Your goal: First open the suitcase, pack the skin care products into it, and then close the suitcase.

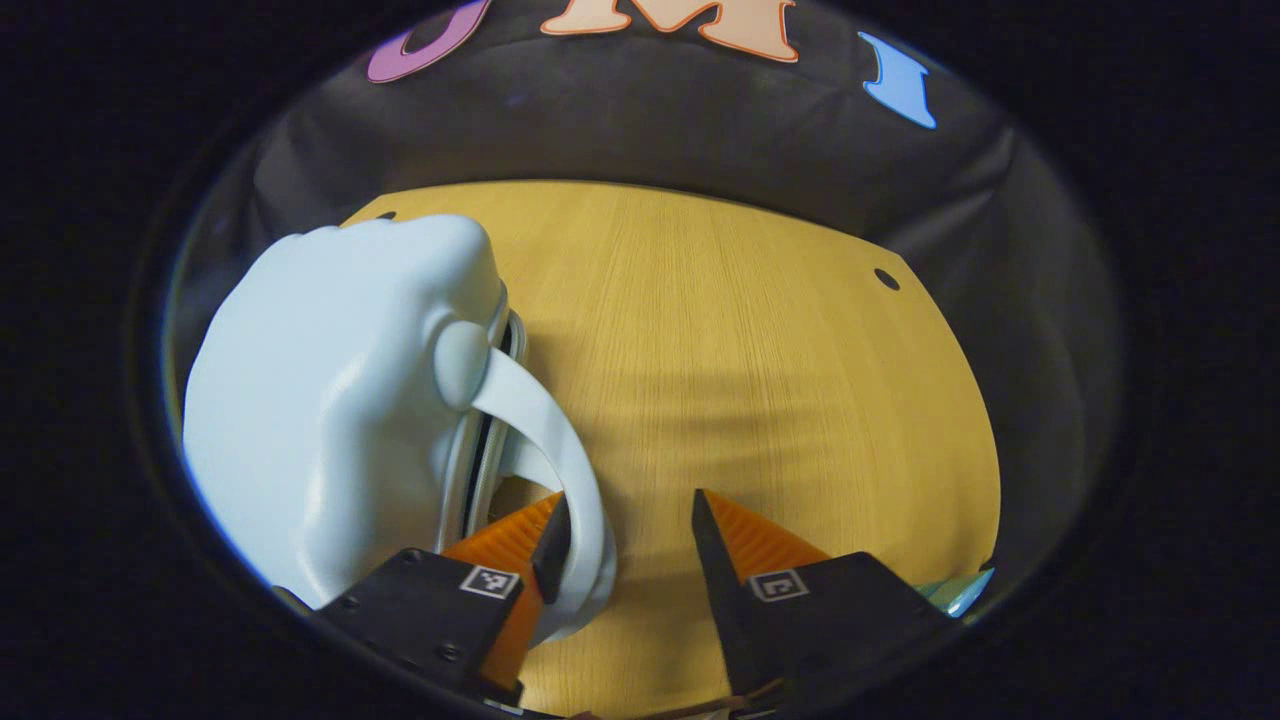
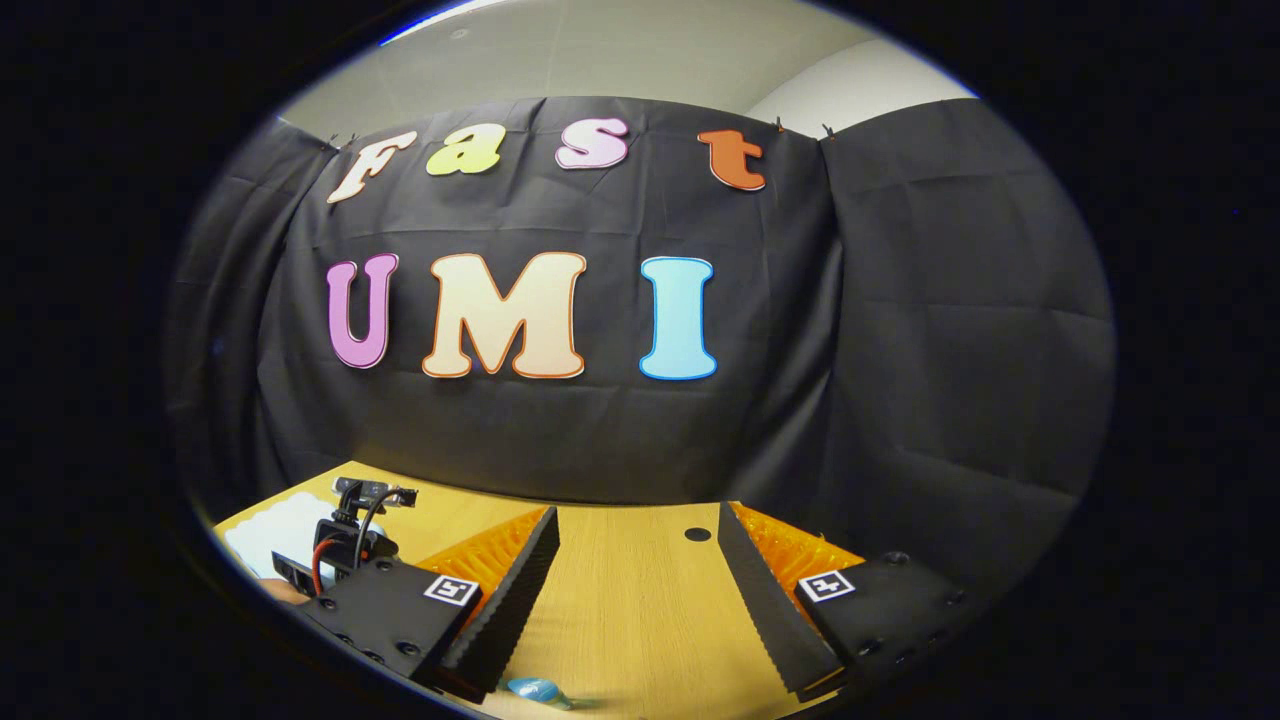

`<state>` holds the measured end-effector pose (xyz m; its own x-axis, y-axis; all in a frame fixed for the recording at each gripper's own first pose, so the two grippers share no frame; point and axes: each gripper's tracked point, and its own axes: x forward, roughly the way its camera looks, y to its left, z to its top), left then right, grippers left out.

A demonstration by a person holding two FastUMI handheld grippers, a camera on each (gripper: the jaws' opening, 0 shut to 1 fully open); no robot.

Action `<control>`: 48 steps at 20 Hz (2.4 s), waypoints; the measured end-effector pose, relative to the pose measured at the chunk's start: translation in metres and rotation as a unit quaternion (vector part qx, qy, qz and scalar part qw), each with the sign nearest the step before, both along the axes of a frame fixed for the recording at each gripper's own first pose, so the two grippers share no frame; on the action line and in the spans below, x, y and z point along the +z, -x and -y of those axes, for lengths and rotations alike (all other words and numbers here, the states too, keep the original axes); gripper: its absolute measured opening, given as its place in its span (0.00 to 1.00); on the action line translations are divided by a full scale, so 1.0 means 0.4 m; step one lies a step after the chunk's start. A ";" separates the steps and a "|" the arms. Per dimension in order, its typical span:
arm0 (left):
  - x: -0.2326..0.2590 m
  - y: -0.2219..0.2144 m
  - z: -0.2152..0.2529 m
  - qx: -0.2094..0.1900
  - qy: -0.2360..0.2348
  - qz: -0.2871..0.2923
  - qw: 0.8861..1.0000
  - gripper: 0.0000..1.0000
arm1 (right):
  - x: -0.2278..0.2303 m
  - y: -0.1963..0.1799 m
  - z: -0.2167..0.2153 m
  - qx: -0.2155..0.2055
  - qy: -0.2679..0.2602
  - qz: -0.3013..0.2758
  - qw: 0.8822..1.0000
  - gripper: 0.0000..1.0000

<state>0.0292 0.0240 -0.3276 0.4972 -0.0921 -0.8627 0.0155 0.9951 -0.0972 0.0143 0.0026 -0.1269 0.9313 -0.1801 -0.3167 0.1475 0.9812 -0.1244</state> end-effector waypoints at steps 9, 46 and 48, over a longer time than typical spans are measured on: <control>0.088 -0.017 -0.016 -0.059 -0.050 0.036 0.996 0.01 | 0.005 0.009 -0.027 0.016 -0.008 0.012 1.000 1.00; 0.618 -0.131 -0.919 0.024 -0.103 0.230 0.967 0.00 | -0.010 -0.051 -0.640 0.128 -0.051 0.030 0.990 0.99; 0.606 -0.134 -0.987 0.041 -0.110 0.227 0.967 0.00 | -0.014 -0.056 -0.660 0.127 -0.047 0.028 0.990 0.99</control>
<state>0.0828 0.4190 -0.0851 0.8276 0.1249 -0.5472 -0.0732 0.9906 0.1155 0.0367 0.2667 -0.1326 0.9592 0.0908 -0.2677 -0.1021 0.9944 -0.0284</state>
